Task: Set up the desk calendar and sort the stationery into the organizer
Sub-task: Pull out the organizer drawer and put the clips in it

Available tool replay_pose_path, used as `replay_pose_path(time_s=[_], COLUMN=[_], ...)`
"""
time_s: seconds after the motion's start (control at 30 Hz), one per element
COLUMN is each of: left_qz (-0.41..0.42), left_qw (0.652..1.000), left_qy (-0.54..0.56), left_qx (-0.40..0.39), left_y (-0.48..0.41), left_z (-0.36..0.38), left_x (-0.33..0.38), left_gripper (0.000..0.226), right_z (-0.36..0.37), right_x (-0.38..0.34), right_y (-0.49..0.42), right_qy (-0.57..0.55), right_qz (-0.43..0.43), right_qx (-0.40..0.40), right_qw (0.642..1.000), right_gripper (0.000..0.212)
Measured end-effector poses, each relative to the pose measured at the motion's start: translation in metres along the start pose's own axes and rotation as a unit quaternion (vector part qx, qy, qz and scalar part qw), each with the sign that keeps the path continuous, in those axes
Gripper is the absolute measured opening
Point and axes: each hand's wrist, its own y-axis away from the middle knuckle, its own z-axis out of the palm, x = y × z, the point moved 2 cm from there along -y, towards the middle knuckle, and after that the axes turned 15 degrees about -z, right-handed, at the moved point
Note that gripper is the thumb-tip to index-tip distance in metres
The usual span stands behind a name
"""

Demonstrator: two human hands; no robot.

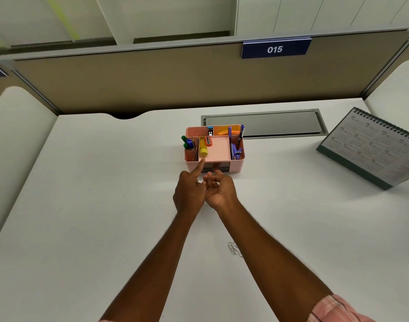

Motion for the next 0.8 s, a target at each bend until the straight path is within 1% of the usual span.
replay_pose_path(time_s=[0.1, 0.17, 0.33, 0.5, 0.57, 0.7, 0.8], left_qz=[0.013, 0.018, 0.017, 0.023, 0.027, 0.031, 0.029], left_qw=[0.999, 0.999, 0.997, 0.994, 0.993, 0.992, 0.992], left_qy=[-0.029, -0.05, -0.081, -0.106, -0.113, -0.123, -0.125], left_qx=[0.002, 0.005, 0.001, -0.004, -0.005, -0.005, -0.006], left_y=[0.002, 0.001, -0.002, -0.003, -0.003, -0.001, 0.0], left_z=[0.001, 0.001, -0.003, -0.005, -0.006, -0.006, -0.007], left_x=[-0.001, 0.001, 0.002, 0.003, 0.003, 0.003, 0.005], left_gripper=[0.067, 0.068, 0.069, 0.073, 0.074, 0.076, 0.074], right_z=[-0.002, -0.002, -0.001, -0.002, -0.001, -0.006, -0.003], right_x=[0.004, 0.006, 0.006, 0.007, 0.007, 0.01, 0.006], right_y=[-0.002, -0.006, -0.011, -0.012, -0.011, -0.013, -0.012], right_qy=[-0.013, -0.028, -0.014, 0.001, 0.016, 0.037, 0.054], right_qz=[0.016, 0.033, 0.027, 0.006, -0.002, -0.015, -0.025], right_qx=[0.003, 0.001, 0.008, 0.011, 0.007, 0.022, 0.012], right_qw=[1.0, 0.999, 1.0, 1.0, 1.0, 0.999, 0.998], right_gripper=[0.044, 0.042, 0.063, 0.071, 0.068, 0.052, 0.048])
